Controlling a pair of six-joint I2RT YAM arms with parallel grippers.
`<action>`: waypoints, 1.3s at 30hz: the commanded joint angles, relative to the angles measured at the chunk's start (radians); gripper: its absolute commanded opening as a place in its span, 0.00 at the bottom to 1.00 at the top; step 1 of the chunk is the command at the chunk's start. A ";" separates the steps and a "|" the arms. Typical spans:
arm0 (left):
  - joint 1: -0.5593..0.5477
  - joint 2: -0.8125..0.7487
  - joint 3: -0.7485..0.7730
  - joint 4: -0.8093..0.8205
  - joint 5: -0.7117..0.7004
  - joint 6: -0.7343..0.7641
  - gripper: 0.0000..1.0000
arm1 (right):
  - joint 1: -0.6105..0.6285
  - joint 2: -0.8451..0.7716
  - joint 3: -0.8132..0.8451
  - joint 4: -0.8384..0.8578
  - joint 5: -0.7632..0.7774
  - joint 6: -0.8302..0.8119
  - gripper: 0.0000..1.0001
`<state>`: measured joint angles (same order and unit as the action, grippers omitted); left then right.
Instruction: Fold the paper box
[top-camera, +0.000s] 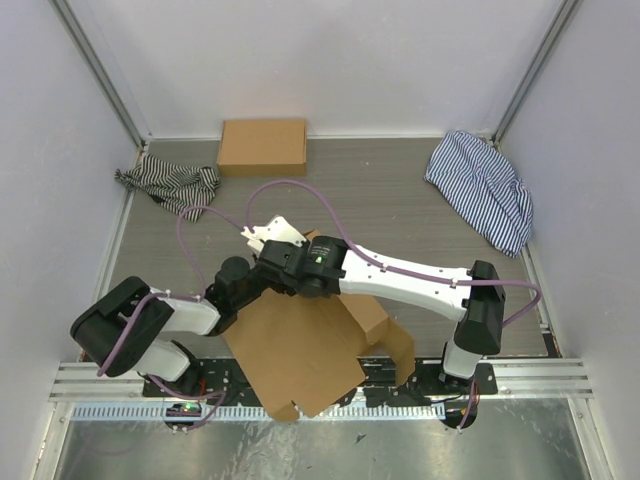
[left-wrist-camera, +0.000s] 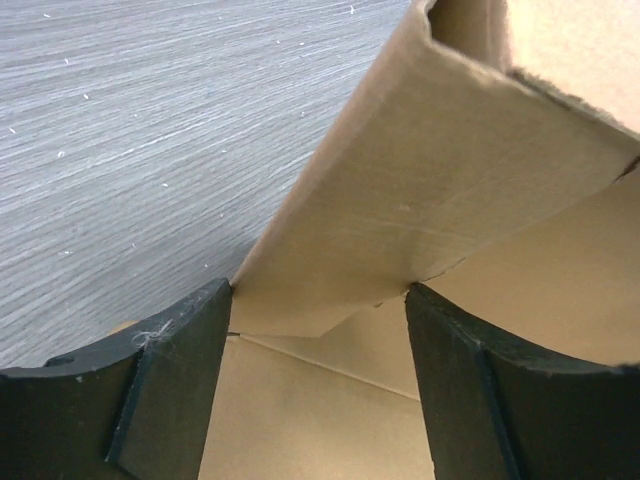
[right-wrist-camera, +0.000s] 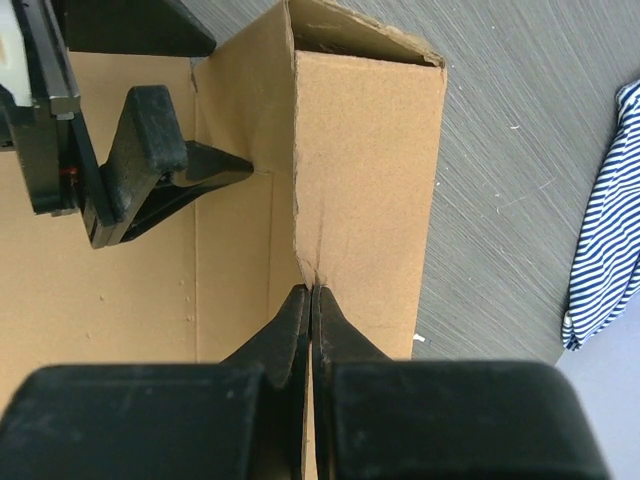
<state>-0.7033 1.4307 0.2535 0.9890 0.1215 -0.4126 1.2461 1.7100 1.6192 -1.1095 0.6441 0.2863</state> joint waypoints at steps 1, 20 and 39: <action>-0.003 0.050 0.038 0.161 -0.035 0.041 0.72 | 0.003 -0.036 0.011 0.045 -0.074 0.014 0.02; -0.079 0.085 0.038 0.210 -0.166 0.084 0.17 | 0.002 -0.042 0.002 0.042 -0.078 0.022 0.02; -0.090 0.245 0.103 0.442 -0.138 0.221 0.58 | 0.000 -0.054 -0.013 0.066 -0.115 0.008 0.02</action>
<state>-0.7902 1.6520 0.3077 1.3281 -0.0097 -0.2417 1.2411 1.6924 1.6081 -1.0935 0.6090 0.2848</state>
